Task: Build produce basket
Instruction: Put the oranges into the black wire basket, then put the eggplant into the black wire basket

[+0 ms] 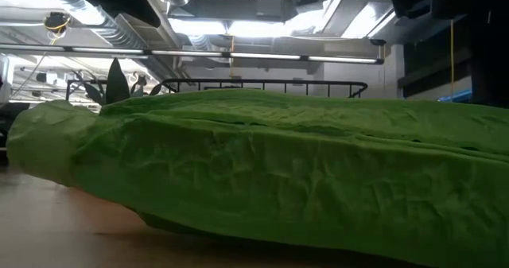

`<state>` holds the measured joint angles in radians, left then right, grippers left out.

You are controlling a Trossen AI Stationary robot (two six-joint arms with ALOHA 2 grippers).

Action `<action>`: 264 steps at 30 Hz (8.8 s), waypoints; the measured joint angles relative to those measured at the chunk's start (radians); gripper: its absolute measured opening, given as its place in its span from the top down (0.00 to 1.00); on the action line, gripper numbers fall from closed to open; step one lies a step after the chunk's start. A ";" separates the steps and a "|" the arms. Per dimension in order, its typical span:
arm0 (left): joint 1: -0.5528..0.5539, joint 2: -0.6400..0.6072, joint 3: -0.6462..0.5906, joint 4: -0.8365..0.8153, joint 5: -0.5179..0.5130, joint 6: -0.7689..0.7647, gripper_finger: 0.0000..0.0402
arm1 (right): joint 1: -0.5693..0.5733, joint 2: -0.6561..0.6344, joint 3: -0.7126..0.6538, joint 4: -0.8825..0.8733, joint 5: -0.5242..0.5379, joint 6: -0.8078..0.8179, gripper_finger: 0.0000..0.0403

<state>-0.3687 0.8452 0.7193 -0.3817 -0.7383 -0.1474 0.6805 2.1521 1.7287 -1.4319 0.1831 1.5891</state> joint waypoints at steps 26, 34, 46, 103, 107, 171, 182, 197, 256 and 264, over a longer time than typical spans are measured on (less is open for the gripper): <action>0.000 0.000 0.000 0.000 0.000 0.000 0.89 | -0.022 -0.001 0.021 -0.144 -0.019 -0.051 1.00; 0.000 0.000 0.000 0.000 0.000 0.000 0.89 | -0.080 -0.005 0.065 -0.139 0.140 -0.248 1.00; 0.000 0.000 0.000 -0.008 0.000 0.000 0.89 | -0.143 -0.005 0.176 -0.139 0.449 -0.729 1.00; -0.029 0.206 0.000 -0.114 0.493 -0.457 0.89 | -0.175 -0.004 0.286 0.187 0.166 -0.787 1.00; -0.056 0.294 0.000 -0.122 0.559 -0.568 0.89 | -0.150 -0.003 0.192 0.272 0.157 -0.653 0.97; -0.371 0.639 0.185 -0.225 0.996 0.078 0.59 | -0.118 -0.003 -0.018 0.456 0.060 -0.419 0.74; -0.450 0.642 0.185 -0.232 0.705 0.184 0.59 | -0.094 -0.003 -0.018 0.474 0.094 -0.415 0.74; -0.513 0.741 0.153 -0.235 0.621 0.184 0.59 | -0.088 -0.004 -0.018 0.490 0.095 -0.415 0.74; 0.329 0.809 1.001 -0.687 0.497 0.582 0.91 | -0.024 -0.004 -0.017 0.401 -0.369 -0.416 0.74; 0.585 0.844 1.002 -0.578 0.748 0.601 0.90 | 0.013 -0.004 -0.017 0.399 -0.319 -0.411 0.74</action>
<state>0.2167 1.6892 1.7210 -0.9597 0.0096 0.4535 0.6935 2.1479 1.7115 -1.0325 -0.1356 1.1778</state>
